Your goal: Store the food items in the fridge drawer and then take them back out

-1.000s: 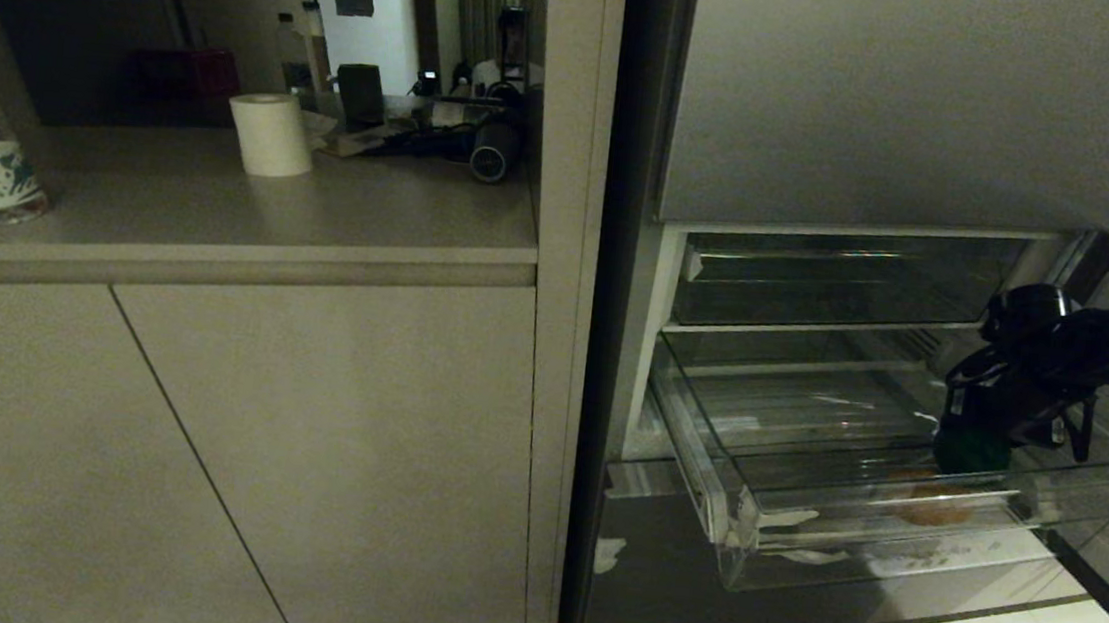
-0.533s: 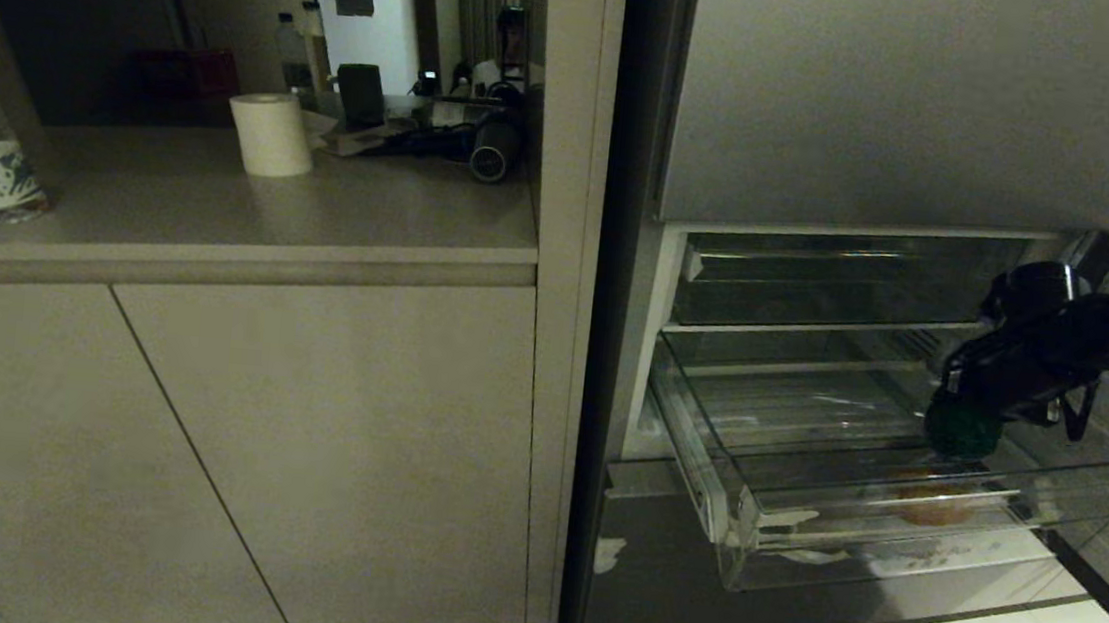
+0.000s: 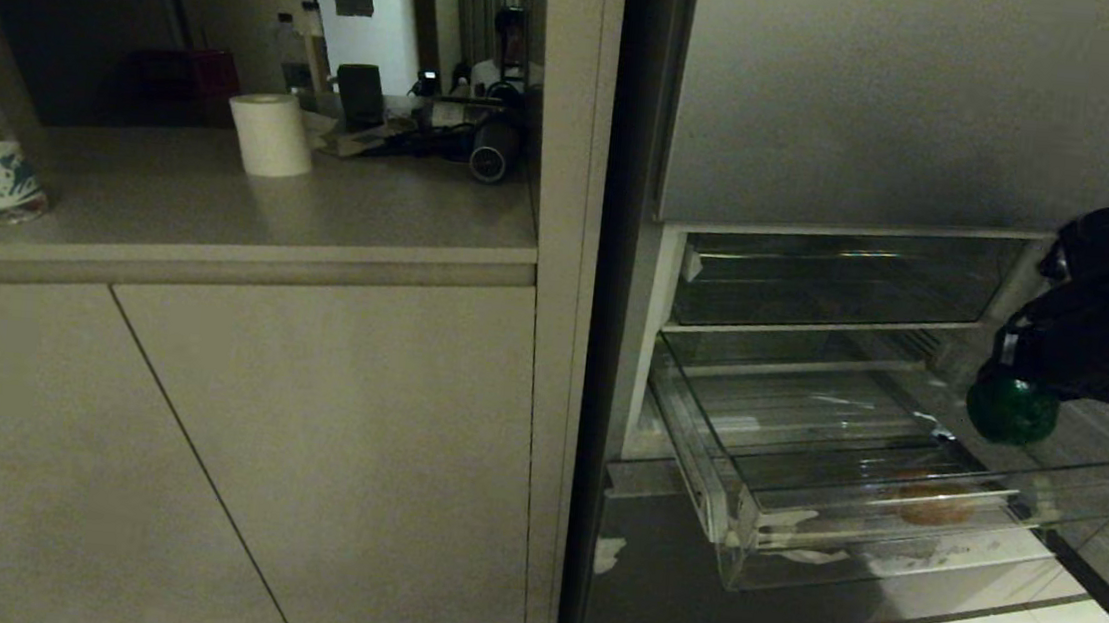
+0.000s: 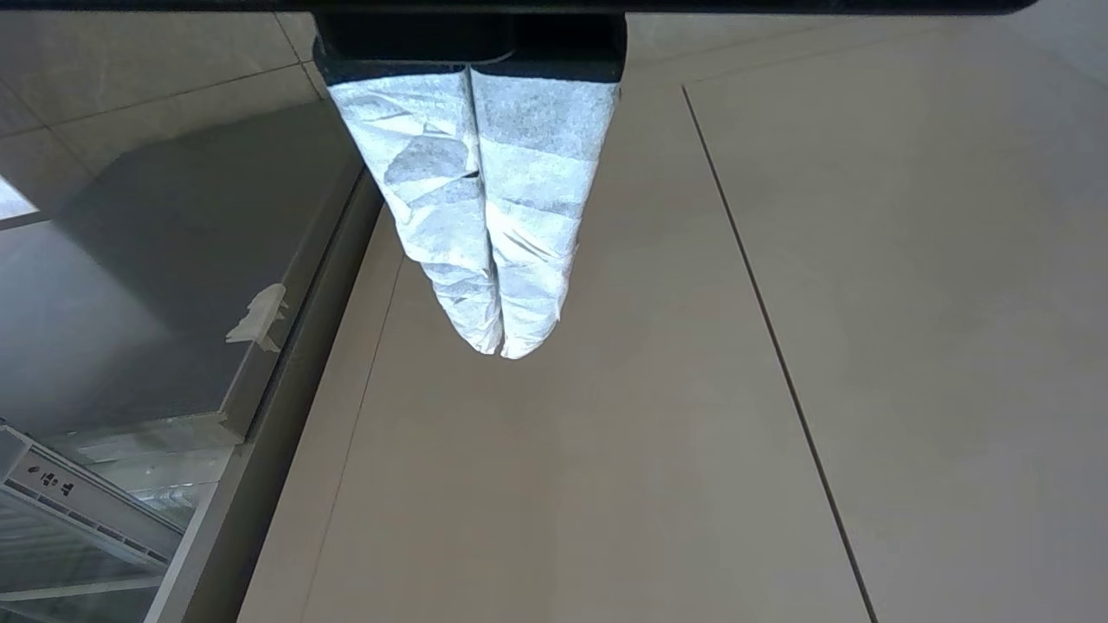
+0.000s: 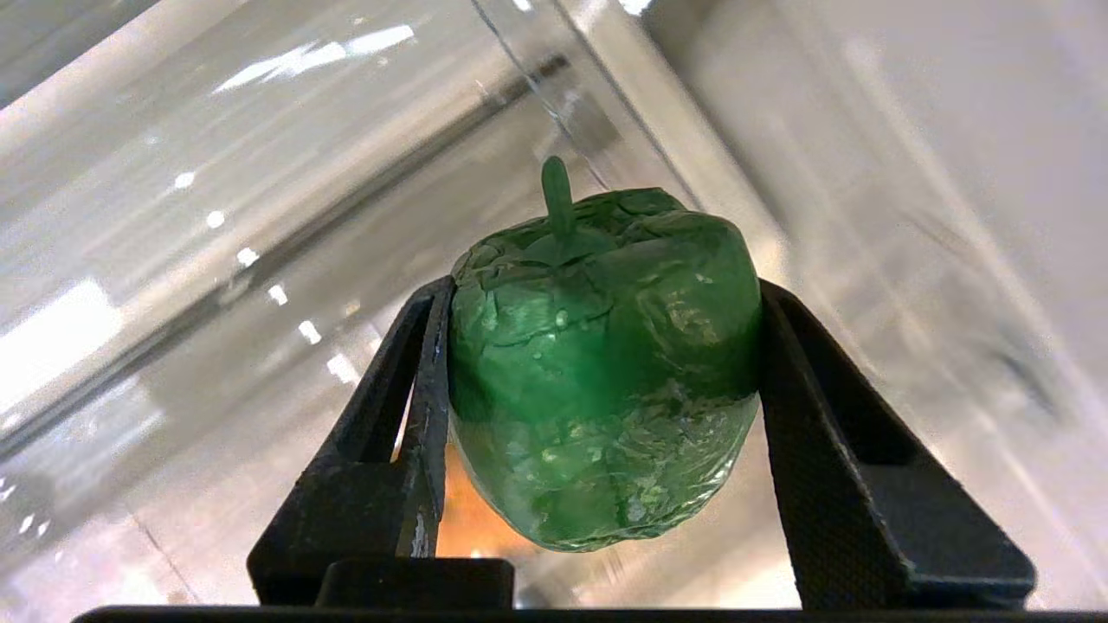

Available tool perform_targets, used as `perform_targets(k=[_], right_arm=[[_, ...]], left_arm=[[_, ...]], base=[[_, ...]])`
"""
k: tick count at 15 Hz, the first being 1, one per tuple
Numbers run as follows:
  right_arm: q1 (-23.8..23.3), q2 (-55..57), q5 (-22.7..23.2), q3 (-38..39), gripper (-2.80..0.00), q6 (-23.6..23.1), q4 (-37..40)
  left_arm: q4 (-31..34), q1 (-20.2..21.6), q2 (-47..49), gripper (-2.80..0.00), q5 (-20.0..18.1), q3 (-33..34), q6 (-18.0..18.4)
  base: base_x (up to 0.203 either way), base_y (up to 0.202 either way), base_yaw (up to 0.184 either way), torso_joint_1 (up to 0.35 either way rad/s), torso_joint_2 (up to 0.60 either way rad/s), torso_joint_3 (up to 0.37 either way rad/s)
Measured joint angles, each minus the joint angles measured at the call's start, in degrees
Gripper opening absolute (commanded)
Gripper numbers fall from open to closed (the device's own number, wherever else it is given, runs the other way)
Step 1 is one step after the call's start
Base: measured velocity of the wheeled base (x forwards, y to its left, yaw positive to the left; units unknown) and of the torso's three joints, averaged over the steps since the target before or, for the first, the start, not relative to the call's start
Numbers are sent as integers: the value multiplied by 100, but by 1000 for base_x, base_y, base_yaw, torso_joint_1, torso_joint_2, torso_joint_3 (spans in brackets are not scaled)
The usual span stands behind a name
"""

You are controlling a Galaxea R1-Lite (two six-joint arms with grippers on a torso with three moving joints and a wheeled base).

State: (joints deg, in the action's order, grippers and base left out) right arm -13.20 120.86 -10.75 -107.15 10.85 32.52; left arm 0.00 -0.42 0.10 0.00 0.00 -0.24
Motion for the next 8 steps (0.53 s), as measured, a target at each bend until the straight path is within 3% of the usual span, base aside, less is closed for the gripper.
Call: perform_targets(k=[8], right_arm=[[39, -2035, 3, 1533, -280, -54, 33]], left_arm=[[0, -2, 0, -280, 0, 0, 0]], base=[[0, 0, 0, 0, 0, 0]])
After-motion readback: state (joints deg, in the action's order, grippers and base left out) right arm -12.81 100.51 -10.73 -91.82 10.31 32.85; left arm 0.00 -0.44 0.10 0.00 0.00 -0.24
